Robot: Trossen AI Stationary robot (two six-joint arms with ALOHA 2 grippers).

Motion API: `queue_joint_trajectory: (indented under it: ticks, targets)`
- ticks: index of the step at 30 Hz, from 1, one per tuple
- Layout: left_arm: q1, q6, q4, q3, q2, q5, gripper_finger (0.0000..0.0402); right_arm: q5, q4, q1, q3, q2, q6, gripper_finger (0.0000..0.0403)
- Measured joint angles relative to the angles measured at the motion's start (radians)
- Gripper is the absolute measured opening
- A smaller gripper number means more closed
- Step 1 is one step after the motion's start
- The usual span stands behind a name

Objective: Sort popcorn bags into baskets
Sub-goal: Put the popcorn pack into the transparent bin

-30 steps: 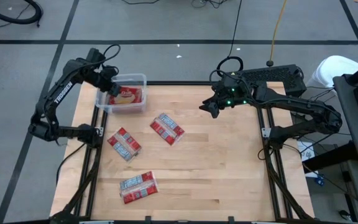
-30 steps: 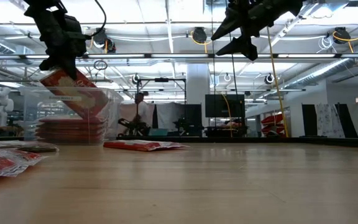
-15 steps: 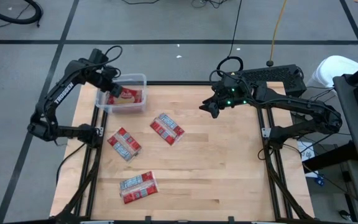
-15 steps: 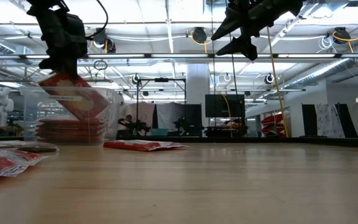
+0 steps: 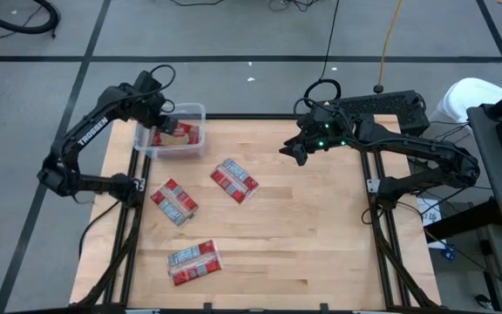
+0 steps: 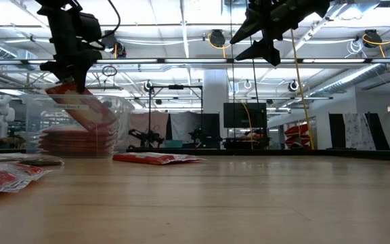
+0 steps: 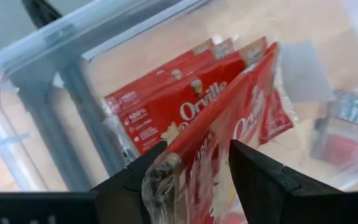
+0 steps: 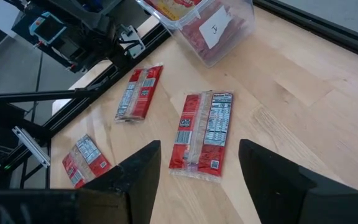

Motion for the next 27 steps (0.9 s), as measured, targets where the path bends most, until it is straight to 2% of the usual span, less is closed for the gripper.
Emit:
queue_joint_trajectory:
  ticks: [8,20,27]
  targets:
    - [-0.048,-0.035,-0.082,0.002,0.043,-0.101,0.0175,-0.002,0.000,0.000,0.000,0.000,0.019,0.0208]
    - [-0.079,-0.073,-0.263,0.014,0.043,-0.124,0.0175,-0.003,0.000,0.000,0.000,0.000,0.035,0.0208]
    - [-0.082,-0.064,-0.371,0.101,0.037,-0.125,0.0175,-0.003,0.000,0.000,0.000,0.000,0.042,0.0208]
